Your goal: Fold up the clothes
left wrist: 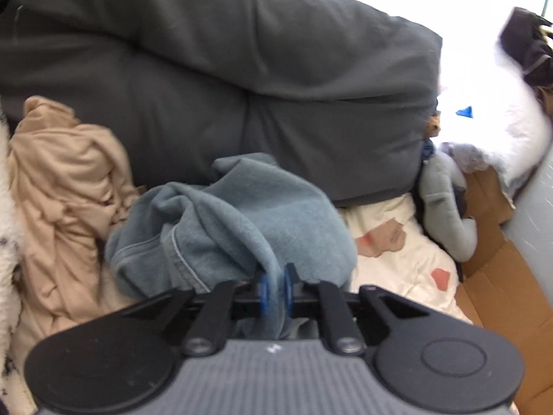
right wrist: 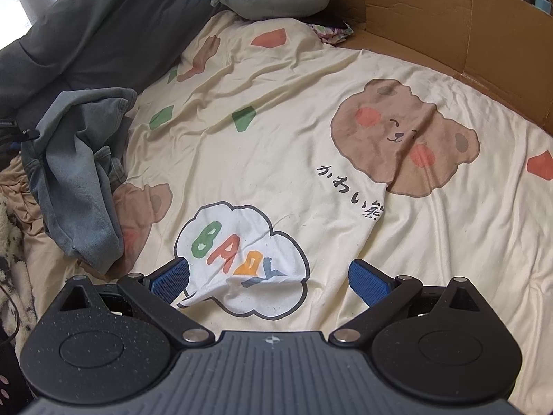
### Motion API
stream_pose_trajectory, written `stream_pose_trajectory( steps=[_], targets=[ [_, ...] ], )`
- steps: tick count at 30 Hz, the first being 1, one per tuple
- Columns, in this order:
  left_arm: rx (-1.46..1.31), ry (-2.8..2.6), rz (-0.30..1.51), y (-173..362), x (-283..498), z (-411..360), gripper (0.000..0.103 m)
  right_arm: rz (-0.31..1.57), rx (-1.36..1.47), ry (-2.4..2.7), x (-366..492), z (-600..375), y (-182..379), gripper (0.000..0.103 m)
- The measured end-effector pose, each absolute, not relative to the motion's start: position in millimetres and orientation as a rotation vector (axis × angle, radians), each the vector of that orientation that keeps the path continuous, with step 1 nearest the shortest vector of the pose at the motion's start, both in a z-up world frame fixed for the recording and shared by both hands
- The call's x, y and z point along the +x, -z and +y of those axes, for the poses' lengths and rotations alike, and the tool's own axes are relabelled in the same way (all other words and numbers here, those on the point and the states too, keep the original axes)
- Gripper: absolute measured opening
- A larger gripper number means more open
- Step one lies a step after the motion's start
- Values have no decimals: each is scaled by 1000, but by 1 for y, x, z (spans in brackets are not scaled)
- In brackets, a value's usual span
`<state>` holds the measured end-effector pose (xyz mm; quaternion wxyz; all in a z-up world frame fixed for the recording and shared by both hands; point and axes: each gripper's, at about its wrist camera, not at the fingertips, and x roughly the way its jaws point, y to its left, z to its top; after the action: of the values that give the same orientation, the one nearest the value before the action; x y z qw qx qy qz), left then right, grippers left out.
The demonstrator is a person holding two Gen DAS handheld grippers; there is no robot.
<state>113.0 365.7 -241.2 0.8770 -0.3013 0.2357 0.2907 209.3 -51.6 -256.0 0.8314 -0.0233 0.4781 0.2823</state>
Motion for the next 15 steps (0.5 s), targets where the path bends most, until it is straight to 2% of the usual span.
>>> stream_pose_trajectory(
  steps=[2,15],
  targets=[
    [-612,-573,485,239,116,358,5,1009,-55,-596,209,-54,253,101],
    [-557,-343,488,231,147,293,3,1004,-44,-575,214,-69,248,101]
  ],
)
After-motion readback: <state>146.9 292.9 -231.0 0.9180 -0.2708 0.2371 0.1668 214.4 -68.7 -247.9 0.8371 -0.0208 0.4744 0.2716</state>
